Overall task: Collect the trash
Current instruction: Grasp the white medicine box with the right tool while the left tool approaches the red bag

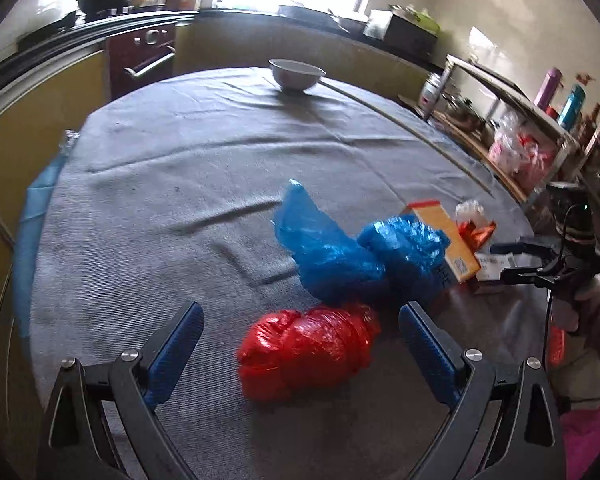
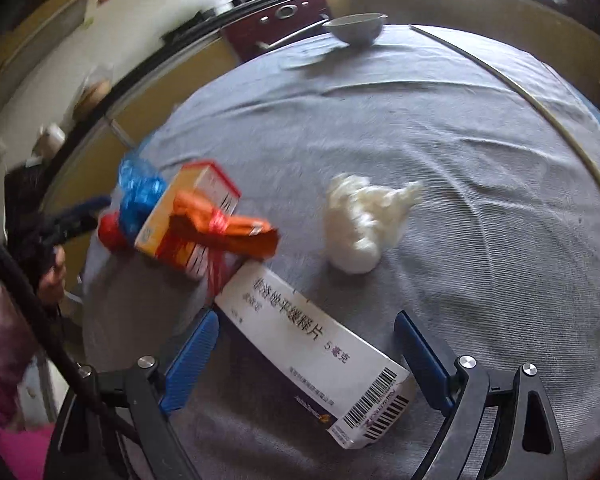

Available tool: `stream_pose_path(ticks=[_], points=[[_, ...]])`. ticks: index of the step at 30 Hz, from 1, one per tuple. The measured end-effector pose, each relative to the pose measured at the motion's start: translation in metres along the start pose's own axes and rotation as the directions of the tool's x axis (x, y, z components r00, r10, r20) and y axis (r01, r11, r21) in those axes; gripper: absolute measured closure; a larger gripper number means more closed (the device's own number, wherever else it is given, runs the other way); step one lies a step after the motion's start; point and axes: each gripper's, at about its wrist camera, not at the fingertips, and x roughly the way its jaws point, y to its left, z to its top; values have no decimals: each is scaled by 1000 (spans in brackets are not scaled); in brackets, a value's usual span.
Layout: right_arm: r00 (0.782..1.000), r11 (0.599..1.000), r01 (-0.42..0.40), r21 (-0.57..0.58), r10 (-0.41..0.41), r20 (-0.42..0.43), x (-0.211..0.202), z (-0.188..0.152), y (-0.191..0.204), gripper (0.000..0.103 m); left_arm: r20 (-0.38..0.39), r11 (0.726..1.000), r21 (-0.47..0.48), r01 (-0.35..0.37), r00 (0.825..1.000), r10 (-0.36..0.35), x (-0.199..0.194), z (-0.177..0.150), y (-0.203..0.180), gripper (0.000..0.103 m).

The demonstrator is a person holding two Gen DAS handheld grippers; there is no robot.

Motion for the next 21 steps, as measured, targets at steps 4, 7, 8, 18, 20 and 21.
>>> stream_pose_path(ticks=[4,7,8,18,20,21], points=[[997,994,66,-83,-68,-26,3,-6,18,19,-36,998,67,8,999,-6,9,-4,-12,29],[995,987,94,-132,-98,-25,4,-9,28,37,-46,995,95,5,999,0,11,-8,-18,35],[995,986,93,-135,-97,-24,4,-9,31,41,-48,995,97,12,999,-7,10,-8,-19,35],[995,990,96,-107,-98,-9,2,-26,54,53,-107,997,71,22,994,-15,-10,-39,-53,35],[996,993,87,-85,-88,-10,-1,-31,56,53,-130,998,57,20,991,-13,-13,-47,-62,32],[997,994,80,-75,-81,-13,-4,-34,58,54,-145,998,52,17,989,-9,-13,-50,-65,31]])
